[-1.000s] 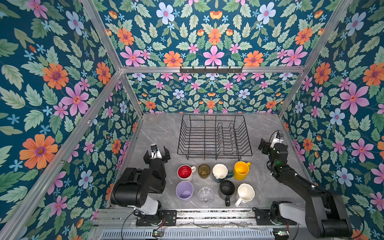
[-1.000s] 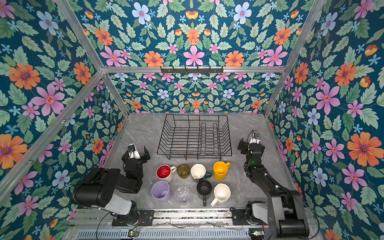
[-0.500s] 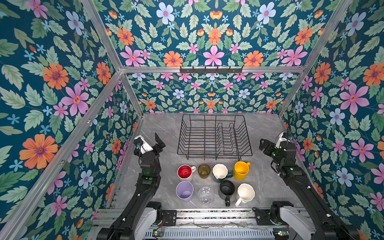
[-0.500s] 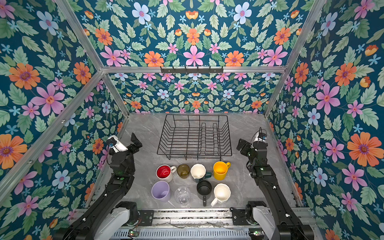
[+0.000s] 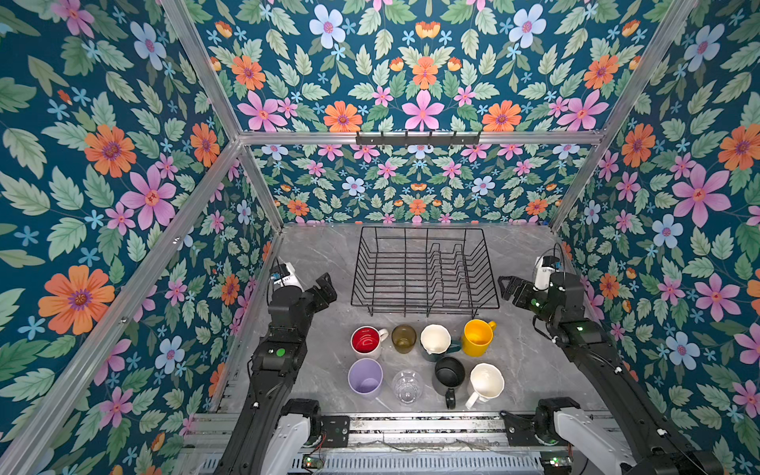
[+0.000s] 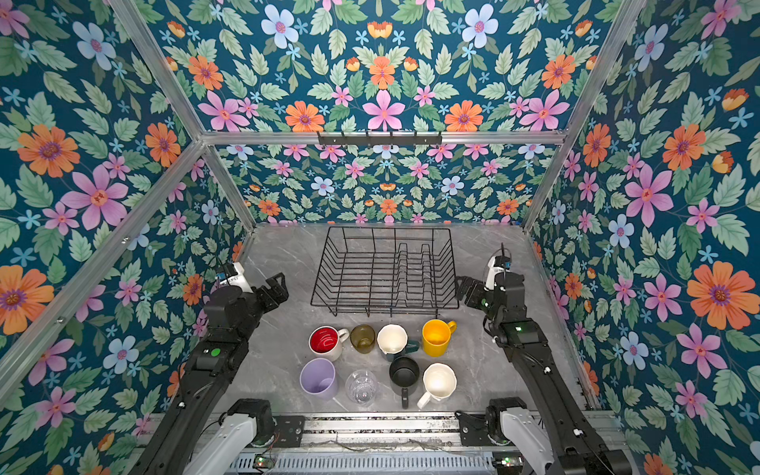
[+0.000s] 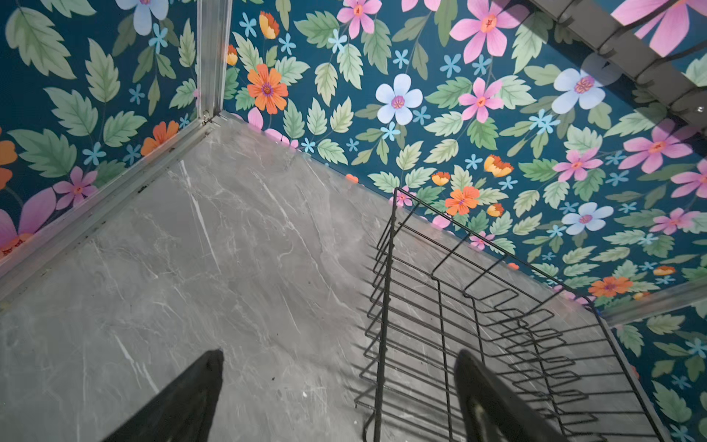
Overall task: Load the cups into the dish rack
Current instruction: 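Raise both grippers and move the left gripper toward the red-lined white mug, then lower the left gripper onto the red-lined white mug rim and close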
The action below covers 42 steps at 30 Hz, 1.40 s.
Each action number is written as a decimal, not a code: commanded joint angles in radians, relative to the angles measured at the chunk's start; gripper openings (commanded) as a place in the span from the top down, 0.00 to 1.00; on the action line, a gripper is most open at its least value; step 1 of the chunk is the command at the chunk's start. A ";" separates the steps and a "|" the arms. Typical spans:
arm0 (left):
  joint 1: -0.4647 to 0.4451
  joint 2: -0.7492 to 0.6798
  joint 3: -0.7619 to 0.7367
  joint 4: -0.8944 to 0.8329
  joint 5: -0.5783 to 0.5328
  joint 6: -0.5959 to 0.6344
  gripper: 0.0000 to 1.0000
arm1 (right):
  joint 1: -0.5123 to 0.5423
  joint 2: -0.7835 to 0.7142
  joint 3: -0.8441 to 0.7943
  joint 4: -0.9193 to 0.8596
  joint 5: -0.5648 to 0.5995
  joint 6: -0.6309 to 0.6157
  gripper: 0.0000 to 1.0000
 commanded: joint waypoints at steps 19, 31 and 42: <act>0.003 0.055 -0.021 -0.425 0.471 -0.050 0.29 | 0.057 0.125 0.177 -0.231 0.026 -0.059 0.22; -0.170 0.083 -0.058 -0.450 0.281 -0.144 0.31 | 0.068 0.135 0.177 -0.215 0.009 -0.054 0.22; -0.246 0.153 -0.078 -0.430 0.157 -0.198 0.33 | 0.074 0.127 0.161 -0.206 0.003 -0.048 0.22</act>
